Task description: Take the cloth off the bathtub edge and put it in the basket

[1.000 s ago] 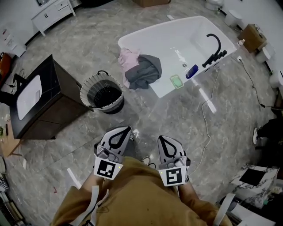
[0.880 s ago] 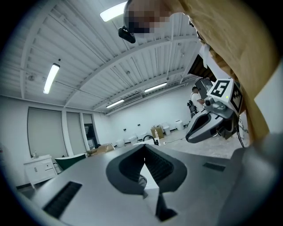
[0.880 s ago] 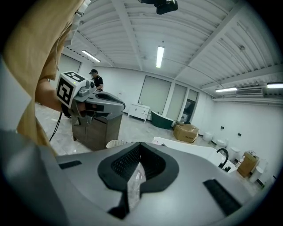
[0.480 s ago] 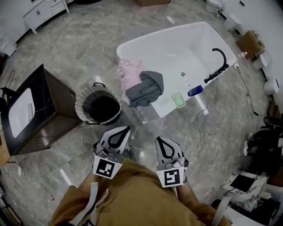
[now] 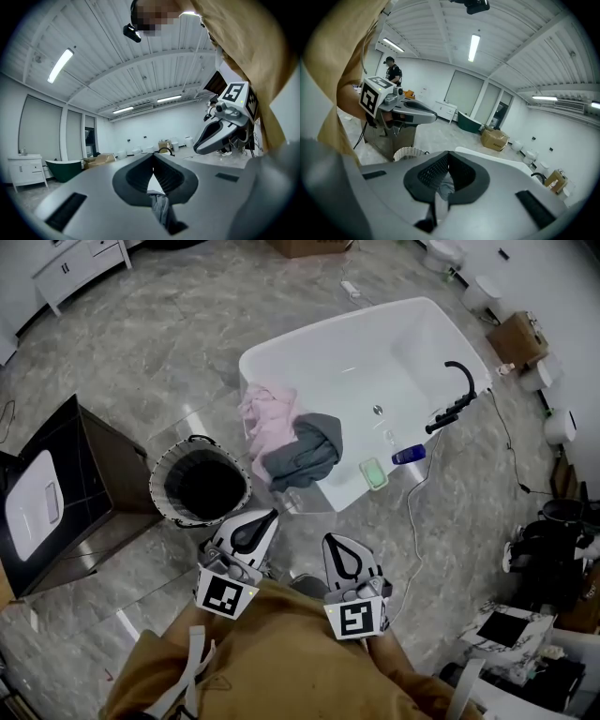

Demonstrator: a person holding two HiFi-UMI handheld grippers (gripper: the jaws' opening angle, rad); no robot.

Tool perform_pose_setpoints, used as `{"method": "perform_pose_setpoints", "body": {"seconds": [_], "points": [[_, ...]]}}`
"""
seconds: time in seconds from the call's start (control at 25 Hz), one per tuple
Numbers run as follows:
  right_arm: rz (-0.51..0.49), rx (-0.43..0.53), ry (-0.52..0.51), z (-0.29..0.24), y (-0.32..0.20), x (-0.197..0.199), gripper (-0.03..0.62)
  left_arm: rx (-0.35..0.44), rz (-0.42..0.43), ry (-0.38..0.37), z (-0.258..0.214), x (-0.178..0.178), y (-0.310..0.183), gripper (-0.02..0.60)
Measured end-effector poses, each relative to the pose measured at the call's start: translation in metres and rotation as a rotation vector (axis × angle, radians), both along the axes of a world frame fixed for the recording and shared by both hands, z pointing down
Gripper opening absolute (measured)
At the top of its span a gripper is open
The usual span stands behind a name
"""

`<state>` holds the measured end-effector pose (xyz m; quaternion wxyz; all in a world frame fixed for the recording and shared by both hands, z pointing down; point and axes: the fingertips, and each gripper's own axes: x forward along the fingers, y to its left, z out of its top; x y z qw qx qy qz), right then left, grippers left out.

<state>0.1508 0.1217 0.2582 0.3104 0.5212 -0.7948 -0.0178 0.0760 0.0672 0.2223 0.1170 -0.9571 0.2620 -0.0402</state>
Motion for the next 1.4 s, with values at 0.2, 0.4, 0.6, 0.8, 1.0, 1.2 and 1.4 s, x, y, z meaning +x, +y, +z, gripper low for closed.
{"method": "perform_pose_setpoints", "body": {"seconds": [0.2, 0.4, 0.6, 0.8, 1.0, 1.2, 1.4], "points": [[-0.035, 0.02, 0.006, 0.005, -0.019, 0.006, 0.004, 0.011, -0.011, -0.005, -0.003, 0.008, -0.014, 0.006], [-0.066, 0.009, -0.014, 0.011, -0.039, 0.021, 0.003, 0.005, -0.066, -0.037, 0.0, 0.017, -0.025, 0.006], [-0.129, -0.019, 0.02, 0.028, -0.063, 0.043, 0.003, -0.019, -0.11, -0.05, 0.004, 0.035, -0.037, 0.006], [-0.17, -0.138, 0.029, 0.074, -0.082, 0.066, 0.039, -0.07, -0.14, -0.074, 0.028, 0.052, -0.047, 0.006], [-0.198, -0.193, 0.073, 0.123, -0.111, 0.084, 0.095, -0.108, -0.159, -0.1, 0.057, 0.065, -0.06, 0.006], [-0.232, -0.233, 0.107, 0.178, -0.142, 0.095, 0.177, -0.158, -0.191, -0.108, 0.091, 0.075, -0.074, 0.006], [-0.248, -0.266, 0.129, 0.233, -0.177, 0.106, 0.254, -0.213, -0.217, -0.083, 0.122, 0.085, -0.087, 0.006]]}}
